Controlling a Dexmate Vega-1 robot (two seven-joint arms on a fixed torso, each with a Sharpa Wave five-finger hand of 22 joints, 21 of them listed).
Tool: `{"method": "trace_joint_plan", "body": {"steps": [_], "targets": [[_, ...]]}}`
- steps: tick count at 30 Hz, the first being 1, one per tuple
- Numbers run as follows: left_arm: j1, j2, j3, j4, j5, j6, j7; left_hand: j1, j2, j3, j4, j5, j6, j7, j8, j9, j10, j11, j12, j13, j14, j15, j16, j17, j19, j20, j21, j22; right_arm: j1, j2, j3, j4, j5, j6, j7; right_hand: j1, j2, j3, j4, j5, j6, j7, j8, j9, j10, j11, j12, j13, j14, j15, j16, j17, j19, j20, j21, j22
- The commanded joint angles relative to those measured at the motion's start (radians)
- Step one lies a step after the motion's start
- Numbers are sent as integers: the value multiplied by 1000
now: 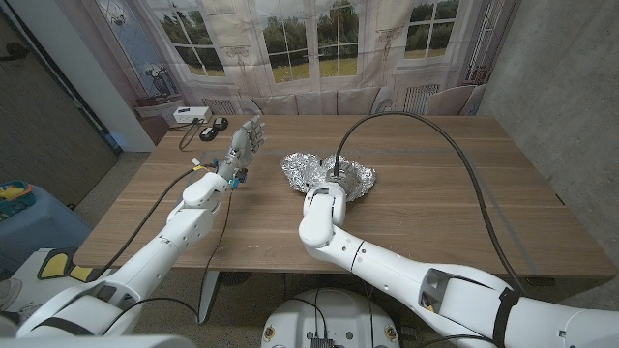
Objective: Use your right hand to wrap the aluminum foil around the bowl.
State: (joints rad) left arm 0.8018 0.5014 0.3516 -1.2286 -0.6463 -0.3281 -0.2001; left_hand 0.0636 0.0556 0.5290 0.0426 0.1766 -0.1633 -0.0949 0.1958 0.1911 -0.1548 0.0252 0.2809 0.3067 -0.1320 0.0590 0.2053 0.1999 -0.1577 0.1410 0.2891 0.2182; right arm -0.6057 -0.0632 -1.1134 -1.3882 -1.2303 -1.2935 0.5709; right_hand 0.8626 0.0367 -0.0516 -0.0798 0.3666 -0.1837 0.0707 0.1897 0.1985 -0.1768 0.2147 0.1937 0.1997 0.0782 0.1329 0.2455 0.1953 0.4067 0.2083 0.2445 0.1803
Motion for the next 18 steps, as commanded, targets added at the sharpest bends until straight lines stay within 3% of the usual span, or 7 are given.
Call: {"method": "trace_joint_plan", "body": {"steps": [1, 4, 5, 8, 12, 15, 18], "targets": [[-2, 3, 5, -7, 4, 6, -2, 6, -8, 0, -6, 3, -6, -7, 2, 0, -8, -2, -2, -1, -8, -2, -2, 2, -5, 3, -5, 3, 115, -87, -147, -51, 352, -102, -188, 45, 19, -5, -14, 12, -382, -28, 13, 3, -239, 2, 11, 3, 132, -84, 39, 23, 117, -28, 33, 7], [-4, 1, 6, -7, 5, 8, -2, 7, -10, 0, -8, 3, -7, -7, 1, 0, -8, -2, -3, -1, -8, -2, -2, 2, -6, 4, -5, 3, 118, -92, -157, -52, 349, -102, -192, 74, 52, -5, -17, 17, -369, -34, 14, 2, -218, 0, 20, 3, 238, -179, 85, 60, 163, -93, 48, 15], [-5, 0, 7, -7, 5, 8, -2, 7, -11, 0, -9, 3, -7, -7, 2, 0, -8, -2, -3, -1, -9, -1, -2, 2, -6, 3, -5, 3, 121, -94, -162, -53, 347, -102, -187, 85, 58, -6, -19, 16, -364, -36, 15, 1, -199, 0, 26, 3, 284, -210, 108, 76, 178, -130, 55, 18], [-7, -1, 8, -8, 5, 10, -2, 7, -12, -1, -9, 3, -6, -7, 2, 0, -8, -1, -3, -1, -9, -1, -3, 2, -7, 4, -5, 3, 116, -96, -169, -49, 316, -102, -190, 133, 79, 3, -36, 17, -341, -47, 19, 0, -163, -2, 35, 3, 363, -279, 158, 120, 205, -188, 71, 24], [-5, 0, 8, -15, 7, 12, 4, 7, -14, -2, -10, 2, -6, -7, 2, 0, -8, -4, -3, -1, -10, -1, -3, 2, -7, 4, -6, 3, 107, -90, -172, -34, 251, -102, -157, 146, 77, -1, -41, 13, -328, -55, 21, -1, -152, -16, 36, 3, 362, -288, 174, 147, 198, -209, 73, 29], [-3, 1, 8, -20, 7, 13, 6, 7, -16, -3, -11, 2, -5, -6, 3, 0, -8, -3, -3, -1, -10, -1, -2, 2, -7, 4, -6, 3, 104, -91, -177, -33, 224, -102, -144, 145, 58, -17, -40, 9, -323, -61, 19, -1, -168, -23, 26, 3, 306, -256, 165, 172, 167, -209, 69, 37], [1, 2, 8, -27, 8, 15, 10, 7, -18, -4, -12, 2, -4, -5, 3, 0, -8, -3, -3, -1, -11, -1, -3, 2, -7, 4, -5, 3, 96, -86, -171, -27, 198, -102, -137, 147, 71, -16, -36, 10, -311, -65, 22, -1, -164, -25, 27, 3, 295, -254, 168, 186, 164, -212, 72, 40]]}}
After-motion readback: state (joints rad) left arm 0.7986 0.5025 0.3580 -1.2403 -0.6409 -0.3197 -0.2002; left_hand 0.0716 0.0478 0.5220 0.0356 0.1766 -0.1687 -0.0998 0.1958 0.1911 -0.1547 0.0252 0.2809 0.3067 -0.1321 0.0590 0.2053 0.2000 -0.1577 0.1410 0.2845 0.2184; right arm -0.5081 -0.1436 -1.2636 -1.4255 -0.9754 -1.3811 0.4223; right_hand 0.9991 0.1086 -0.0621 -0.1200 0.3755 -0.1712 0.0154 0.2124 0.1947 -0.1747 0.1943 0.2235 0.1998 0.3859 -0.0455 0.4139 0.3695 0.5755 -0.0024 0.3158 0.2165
